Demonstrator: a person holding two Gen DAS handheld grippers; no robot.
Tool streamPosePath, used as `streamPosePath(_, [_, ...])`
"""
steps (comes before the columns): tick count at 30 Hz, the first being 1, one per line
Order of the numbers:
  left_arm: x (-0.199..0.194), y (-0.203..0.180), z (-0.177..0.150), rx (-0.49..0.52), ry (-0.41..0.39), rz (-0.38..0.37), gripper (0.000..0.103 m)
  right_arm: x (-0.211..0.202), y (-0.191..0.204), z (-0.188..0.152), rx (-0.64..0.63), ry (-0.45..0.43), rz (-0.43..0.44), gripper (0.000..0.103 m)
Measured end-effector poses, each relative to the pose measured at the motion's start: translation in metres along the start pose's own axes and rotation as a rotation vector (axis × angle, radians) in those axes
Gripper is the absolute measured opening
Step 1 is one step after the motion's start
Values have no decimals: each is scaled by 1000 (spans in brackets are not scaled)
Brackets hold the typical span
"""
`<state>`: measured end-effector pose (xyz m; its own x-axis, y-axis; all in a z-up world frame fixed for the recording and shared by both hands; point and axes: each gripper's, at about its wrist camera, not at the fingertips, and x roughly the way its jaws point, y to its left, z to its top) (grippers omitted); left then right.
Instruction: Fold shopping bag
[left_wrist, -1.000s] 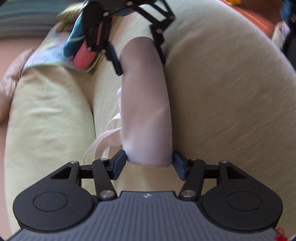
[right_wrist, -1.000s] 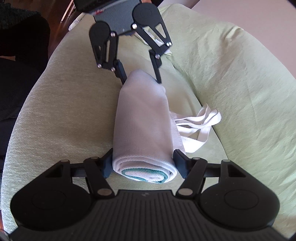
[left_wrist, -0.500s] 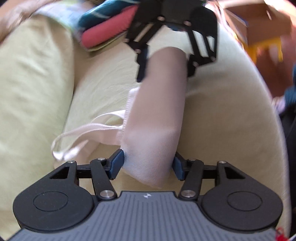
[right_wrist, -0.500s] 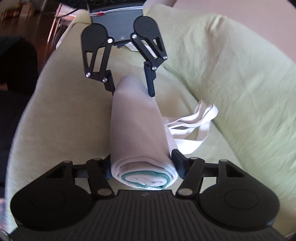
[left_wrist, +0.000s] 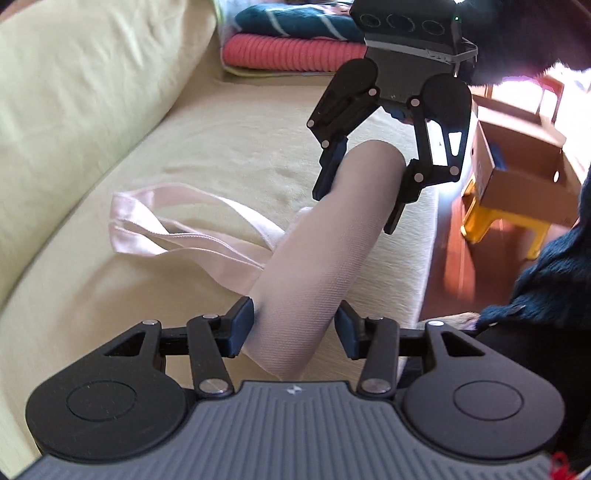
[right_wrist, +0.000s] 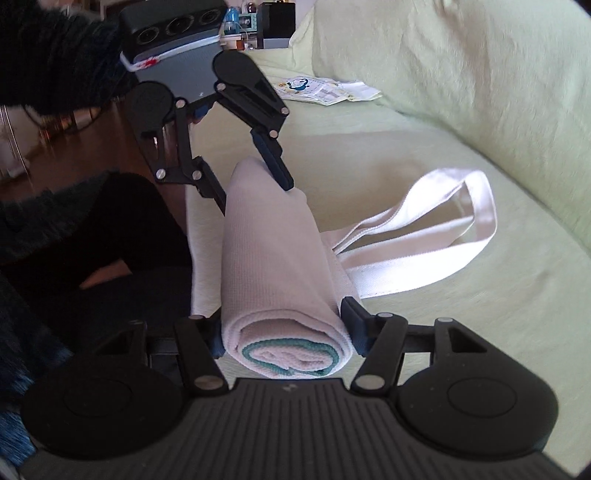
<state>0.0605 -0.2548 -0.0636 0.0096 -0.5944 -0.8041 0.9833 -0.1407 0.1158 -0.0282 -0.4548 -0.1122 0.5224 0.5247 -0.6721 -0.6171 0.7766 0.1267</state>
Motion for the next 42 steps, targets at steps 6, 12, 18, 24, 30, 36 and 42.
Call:
streamPosePath(6, [2, 30, 3, -152, 0, -28, 53, -1, -49, -2, 334, -35, 147, 56])
streamPosePath(12, [16, 62, 12, -254, 42, -68, 55, 5, -95, -23, 687, -78, 258, 56])
streamPosePath(18, [29, 89, 18, -362, 82, -87, 62, 14, -118, -57, 1016, -98, 272, 54])
streamPosePath(24, [20, 94, 22, -446, 38, 112, 63, 13, -120, -75, 1198, -109, 215, 50])
streamPosePath(30, [-4, 61, 33, -393, -44, 324, 57, 11, -107, -90, 1298, -154, 157, 48])
streamPosePath(36, [24, 20, 35, -385, -70, 223, 47, 4, -97, -111, 1421, -231, 111, 47])
streamPosePath(42, [50, 43, 31, -562, -88, 150, 47, -1, -87, -123, 1462, -285, 56, 45])
